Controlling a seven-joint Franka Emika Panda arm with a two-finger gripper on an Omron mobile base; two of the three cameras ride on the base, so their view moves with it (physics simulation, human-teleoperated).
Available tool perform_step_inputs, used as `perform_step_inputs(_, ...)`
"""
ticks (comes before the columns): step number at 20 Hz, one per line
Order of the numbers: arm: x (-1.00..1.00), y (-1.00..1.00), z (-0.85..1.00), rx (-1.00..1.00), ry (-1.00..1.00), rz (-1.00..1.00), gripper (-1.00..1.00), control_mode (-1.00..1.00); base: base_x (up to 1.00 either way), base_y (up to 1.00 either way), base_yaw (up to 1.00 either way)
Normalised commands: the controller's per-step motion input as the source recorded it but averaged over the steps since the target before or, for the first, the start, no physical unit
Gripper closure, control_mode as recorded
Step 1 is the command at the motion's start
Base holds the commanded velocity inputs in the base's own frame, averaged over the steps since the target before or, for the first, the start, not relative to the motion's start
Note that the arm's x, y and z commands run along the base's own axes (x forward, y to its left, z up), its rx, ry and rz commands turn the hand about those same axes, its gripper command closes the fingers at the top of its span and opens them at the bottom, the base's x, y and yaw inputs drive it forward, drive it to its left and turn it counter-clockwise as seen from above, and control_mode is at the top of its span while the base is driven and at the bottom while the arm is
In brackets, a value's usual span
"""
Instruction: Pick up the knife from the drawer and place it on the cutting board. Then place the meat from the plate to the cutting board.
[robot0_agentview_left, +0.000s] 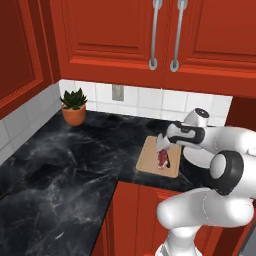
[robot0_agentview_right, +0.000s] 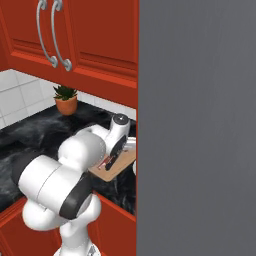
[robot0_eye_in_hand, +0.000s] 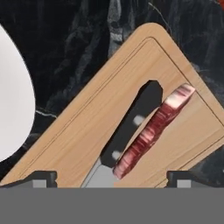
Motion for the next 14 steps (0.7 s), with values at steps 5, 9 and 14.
perform_step_inputs(5, -0.12, 0.10, 0.24, 0.00, -0.13, 0.03, -1.00, -1.00, 0.00, 0.00, 0.00)
perform_step_inputs(9, -0.62, 0.29, 0.08, 0.00, -0.20, 0.04, -1.00, -1.00, 0.00, 0.00, 0.00)
perform_step_inputs(14, -0.54, 0.65, 0.06, 0.00, -0.16, 0.05, -1.00, -1.00, 0.00, 0.00, 0.00)
